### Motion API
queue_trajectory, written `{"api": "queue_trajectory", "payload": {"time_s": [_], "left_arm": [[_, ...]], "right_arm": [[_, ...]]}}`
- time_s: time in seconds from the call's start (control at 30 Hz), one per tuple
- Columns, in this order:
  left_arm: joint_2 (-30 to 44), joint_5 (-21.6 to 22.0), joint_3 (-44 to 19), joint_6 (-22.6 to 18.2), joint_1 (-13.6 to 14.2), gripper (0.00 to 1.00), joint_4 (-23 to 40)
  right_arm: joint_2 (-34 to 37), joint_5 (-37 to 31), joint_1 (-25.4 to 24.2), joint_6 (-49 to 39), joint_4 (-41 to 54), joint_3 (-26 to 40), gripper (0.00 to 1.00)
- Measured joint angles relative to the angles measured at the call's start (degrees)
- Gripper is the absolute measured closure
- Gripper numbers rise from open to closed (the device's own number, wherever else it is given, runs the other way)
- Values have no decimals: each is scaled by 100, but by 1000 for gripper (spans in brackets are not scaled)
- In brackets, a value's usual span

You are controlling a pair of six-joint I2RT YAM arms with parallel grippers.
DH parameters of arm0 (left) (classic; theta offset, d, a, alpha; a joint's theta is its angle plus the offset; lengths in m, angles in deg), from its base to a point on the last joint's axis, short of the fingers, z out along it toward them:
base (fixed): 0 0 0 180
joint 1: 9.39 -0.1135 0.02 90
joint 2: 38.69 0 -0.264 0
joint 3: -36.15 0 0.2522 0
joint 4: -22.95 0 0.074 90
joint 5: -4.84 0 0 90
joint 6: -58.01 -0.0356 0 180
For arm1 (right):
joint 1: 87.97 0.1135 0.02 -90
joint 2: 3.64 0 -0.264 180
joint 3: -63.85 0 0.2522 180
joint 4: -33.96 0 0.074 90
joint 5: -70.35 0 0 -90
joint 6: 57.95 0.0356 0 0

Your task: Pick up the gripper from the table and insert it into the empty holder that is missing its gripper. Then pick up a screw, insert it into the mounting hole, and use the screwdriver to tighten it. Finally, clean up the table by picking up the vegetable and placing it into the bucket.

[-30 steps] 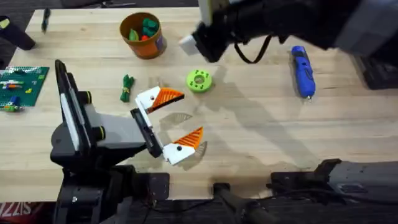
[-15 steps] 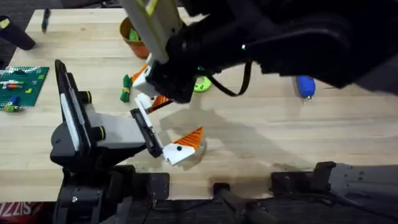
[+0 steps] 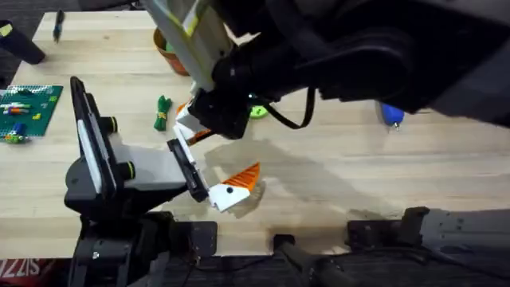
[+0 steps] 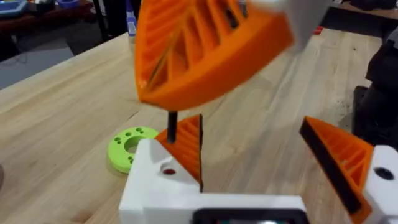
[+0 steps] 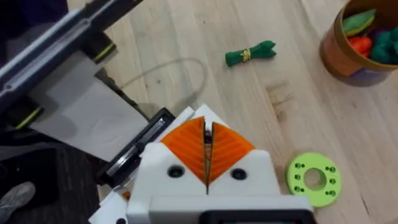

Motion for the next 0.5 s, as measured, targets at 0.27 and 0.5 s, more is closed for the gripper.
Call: {"api": "queue_trajectory", "payload": {"time_s": [0.27,0.5], "left_arm": [[0,0,0,0,0,15,0],[2,0,0,0,0,15,0]], "right_arm": [[71,0,0,0,2,0,998],[208,0,1,0,0,0,998]]}}
